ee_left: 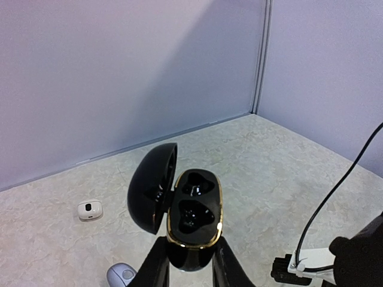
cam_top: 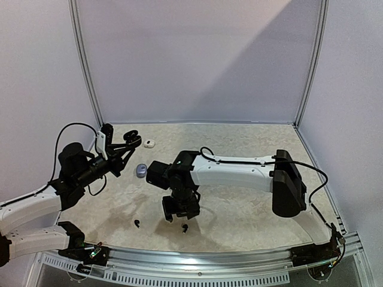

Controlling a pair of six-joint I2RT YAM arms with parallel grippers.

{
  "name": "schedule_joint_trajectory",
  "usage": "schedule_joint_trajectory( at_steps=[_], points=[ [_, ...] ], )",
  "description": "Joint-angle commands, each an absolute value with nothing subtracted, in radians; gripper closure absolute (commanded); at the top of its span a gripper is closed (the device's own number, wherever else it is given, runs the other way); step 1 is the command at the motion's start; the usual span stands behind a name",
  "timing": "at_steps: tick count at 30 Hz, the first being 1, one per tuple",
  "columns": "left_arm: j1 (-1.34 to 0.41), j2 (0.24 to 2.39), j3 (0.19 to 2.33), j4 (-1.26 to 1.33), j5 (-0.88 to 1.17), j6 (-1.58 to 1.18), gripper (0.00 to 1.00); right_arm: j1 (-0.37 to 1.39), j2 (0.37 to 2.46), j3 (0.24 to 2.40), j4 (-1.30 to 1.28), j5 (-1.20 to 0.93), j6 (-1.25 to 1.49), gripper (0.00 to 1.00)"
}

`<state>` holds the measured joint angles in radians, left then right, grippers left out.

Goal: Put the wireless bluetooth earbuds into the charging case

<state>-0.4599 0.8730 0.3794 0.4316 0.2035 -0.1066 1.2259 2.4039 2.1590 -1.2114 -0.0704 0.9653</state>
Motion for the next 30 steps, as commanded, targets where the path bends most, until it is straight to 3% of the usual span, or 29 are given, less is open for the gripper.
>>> schedule_joint_trajectory(
  at_steps=[1, 7, 22, 30],
  points=[
    [-0.447, 0.879, 0.365, 0.46, 0.221, -0.113, 1.0, 1.231, 2.457, 2.203, -1.29, -0.075, 1.004, 0.42],
    [-0.446, 0.88, 0.363, 0.465, 0.227, -0.116, 1.0, 1.237, 2.516, 2.216, -1.304, -0.063, 0.981, 0.46],
    [-0.447, 0.867, 0.359, 0.465, 0.236, -0.114, 1.0, 1.253, 2.524, 2.219, -1.334, -0.04, 0.97, 0.73],
    [-0.446, 0.87, 0.357, 0.468, 0.242, -0.117, 1.0, 1.278, 2.534, 2.233, -1.388, -0.054, 0.945, 0.77]
  ],
)
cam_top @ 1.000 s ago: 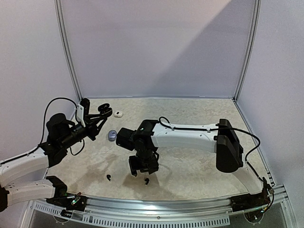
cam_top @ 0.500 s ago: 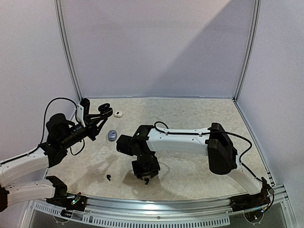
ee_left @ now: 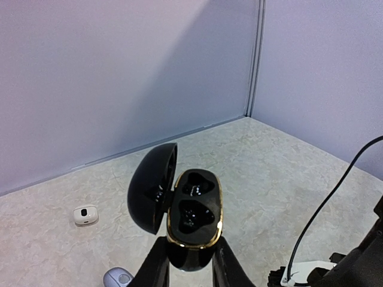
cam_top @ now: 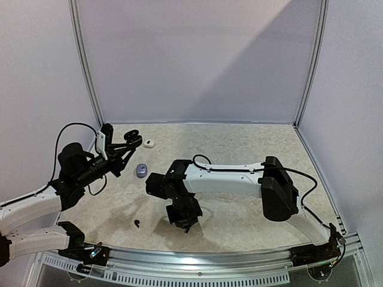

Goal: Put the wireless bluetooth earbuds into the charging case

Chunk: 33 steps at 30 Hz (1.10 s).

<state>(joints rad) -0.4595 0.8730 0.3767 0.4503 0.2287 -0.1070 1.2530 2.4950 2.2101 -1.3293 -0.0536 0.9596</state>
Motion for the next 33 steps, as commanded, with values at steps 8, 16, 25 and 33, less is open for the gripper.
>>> schedule_joint_trajectory(
  at_steps=[8, 16, 25, 33],
  points=[
    [-0.447, 0.873, 0.357, 0.469, 0.245, -0.119, 1.0, 1.29, 2.531, 2.226, -1.435, -0.008, 0.909, 0.78],
    [-0.446, 0.874, 0.359, 0.466, 0.247, -0.122, 1.0, 1.291, 2.524, 2.168, -1.465, 0.082, 0.773, 0.62],
    [-0.446, 0.877, 0.362, 0.466, 0.251, -0.129, 1.0, 1.295, 2.438, 2.035, -1.488, 0.149, 0.697, 0.54],
    [-0.445, 0.875, 0.364, 0.466, 0.251, -0.131, 1.0, 1.339, 2.414, 1.997, -1.489, 0.129, 0.647, 0.52]
  ],
)
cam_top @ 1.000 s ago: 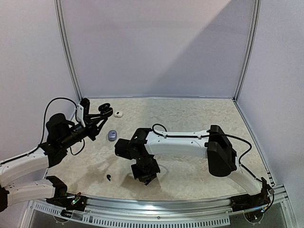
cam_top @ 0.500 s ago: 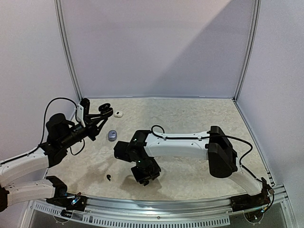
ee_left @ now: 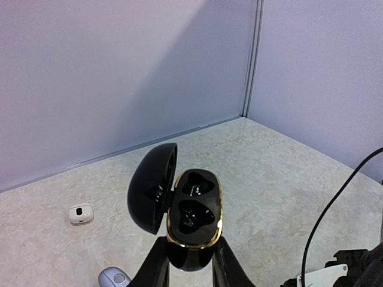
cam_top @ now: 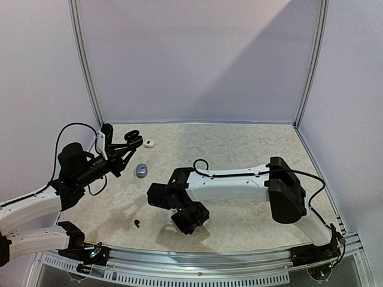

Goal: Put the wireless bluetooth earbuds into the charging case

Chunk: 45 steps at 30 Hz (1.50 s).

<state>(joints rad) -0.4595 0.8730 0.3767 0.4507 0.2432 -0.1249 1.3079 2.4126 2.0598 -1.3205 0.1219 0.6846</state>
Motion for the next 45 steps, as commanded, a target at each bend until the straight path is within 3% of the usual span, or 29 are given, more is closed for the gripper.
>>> schedule_joint_trajectory(
  at_steps=[1, 9, 27, 36, 45],
  points=[
    [-0.445, 0.874, 0.363, 0.465, 0.251, -0.13, 1.0, 1.342, 2.407, 1.981, -1.489, 0.128, 0.646, 0.52],
    [-0.445, 0.873, 0.364, 0.465, 0.251, -0.131, 1.0, 1.343, 2.348, 1.916, -1.475, 0.139, 0.632, 0.51],
    [-0.445, 0.873, 0.363, 0.46, 0.249, -0.12, 1.0, 1.251, 2.258, 1.889, -1.115, -0.018, 0.635, 0.52],
    [-0.444, 0.871, 0.364, 0.458, 0.248, -0.114, 1.0, 1.232, 2.287, 1.9, -1.144, -0.026, 0.639, 0.6],
    [-0.443, 0.874, 0.362, 0.459, 0.249, -0.113, 1.0, 1.239, 2.387, 2.05, -1.316, -0.021, 0.722, 0.64]
  ],
)
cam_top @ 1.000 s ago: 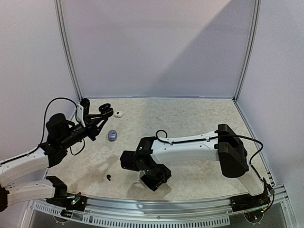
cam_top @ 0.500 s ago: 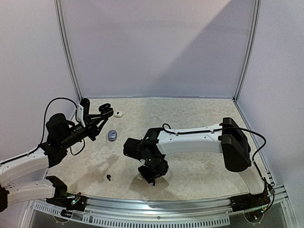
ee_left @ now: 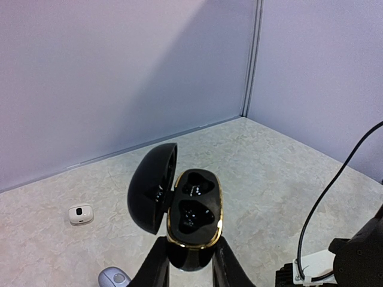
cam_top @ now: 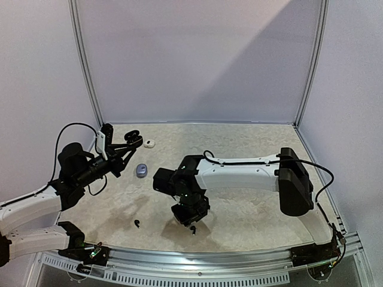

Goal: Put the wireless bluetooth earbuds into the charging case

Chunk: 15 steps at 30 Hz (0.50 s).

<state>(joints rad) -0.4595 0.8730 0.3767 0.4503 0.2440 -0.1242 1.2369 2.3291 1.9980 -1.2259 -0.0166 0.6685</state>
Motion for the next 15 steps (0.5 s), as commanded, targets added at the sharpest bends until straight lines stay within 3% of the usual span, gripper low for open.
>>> schedule_joint_trajectory(
  at_steps=[1, 9, 15],
  points=[
    [-0.443, 0.875, 0.361, 0.46, 0.251, -0.112, 1.0, 1.239, 2.397, 2.052, -1.312, -0.033, 0.729, 0.64],
    [-0.442, 0.876, 0.361, 0.46, 0.252, -0.113, 1.0, 1.24, 2.409, 2.04, -1.3, -0.055, 0.783, 0.6],
    [-0.442, 0.873, 0.362, 0.459, 0.252, -0.112, 1.0, 1.24, 2.407, 2.009, -1.253, -0.067, 0.792, 0.66]
  ],
)
